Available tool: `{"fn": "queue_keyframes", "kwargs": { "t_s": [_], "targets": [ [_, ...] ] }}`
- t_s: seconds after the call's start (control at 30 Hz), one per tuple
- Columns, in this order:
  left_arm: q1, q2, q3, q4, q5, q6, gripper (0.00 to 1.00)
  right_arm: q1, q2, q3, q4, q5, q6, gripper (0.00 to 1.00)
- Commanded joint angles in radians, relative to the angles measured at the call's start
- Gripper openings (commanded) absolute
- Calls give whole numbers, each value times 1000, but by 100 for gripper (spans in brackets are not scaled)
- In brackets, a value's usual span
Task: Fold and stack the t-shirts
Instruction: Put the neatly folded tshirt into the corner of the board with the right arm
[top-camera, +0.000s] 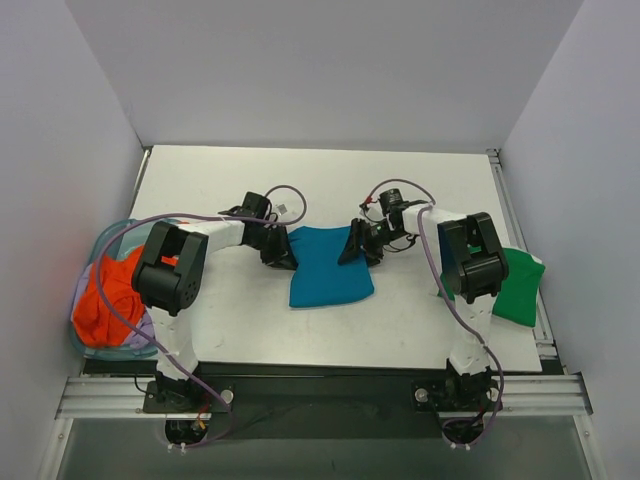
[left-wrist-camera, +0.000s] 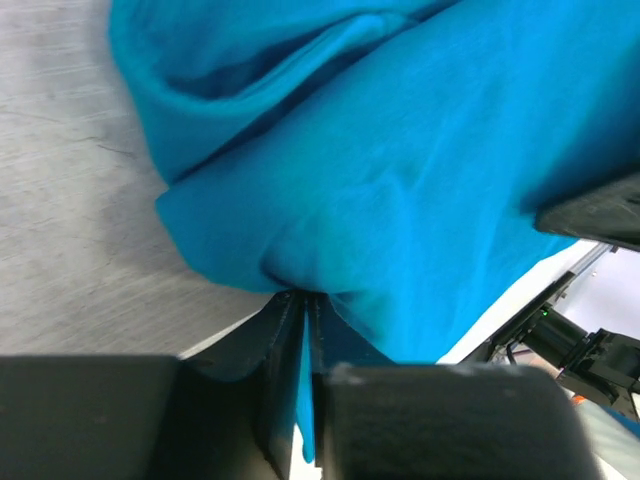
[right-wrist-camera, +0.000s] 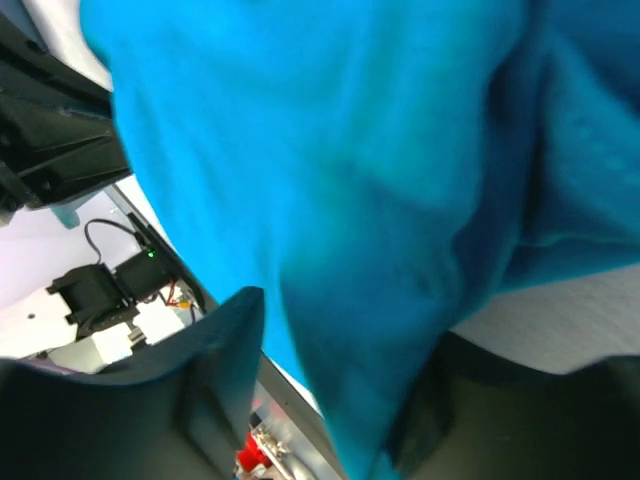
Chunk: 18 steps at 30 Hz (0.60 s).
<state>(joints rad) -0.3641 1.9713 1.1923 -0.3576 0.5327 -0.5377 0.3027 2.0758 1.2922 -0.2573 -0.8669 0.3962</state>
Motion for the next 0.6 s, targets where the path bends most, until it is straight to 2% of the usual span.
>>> {"fn": "queue_keyframes", "kwargs": {
  "t_s": [0.0,0.03,0.1,0.13,0.27,0.43,0.57],
  "targets": [
    [-15,23,12,-17,-14,24,20,24,53,-48,-30,170,-20,42],
    [-15,21,7,-14,-11,22,23,23,46,-53,-31,187,-19,35],
    [-15,12,9,-15,-13,21,30,16,14,-67,-33,200,-16,28],
    [-15,8,6,-15,-11,18,32,18,0,-71,-31,218,-16,21],
    [-12,-17,4,-14,-10,16,38,4,-80,-93,-57,255,-16,1],
    [1,-37,-11,-26,-7,31,46,-28,-157,-102,-143,307,-49,0],
    [16,-77,-54,-27,-3,56,48,-62,-230,-91,-271,348,-97,0]
  ]
}}
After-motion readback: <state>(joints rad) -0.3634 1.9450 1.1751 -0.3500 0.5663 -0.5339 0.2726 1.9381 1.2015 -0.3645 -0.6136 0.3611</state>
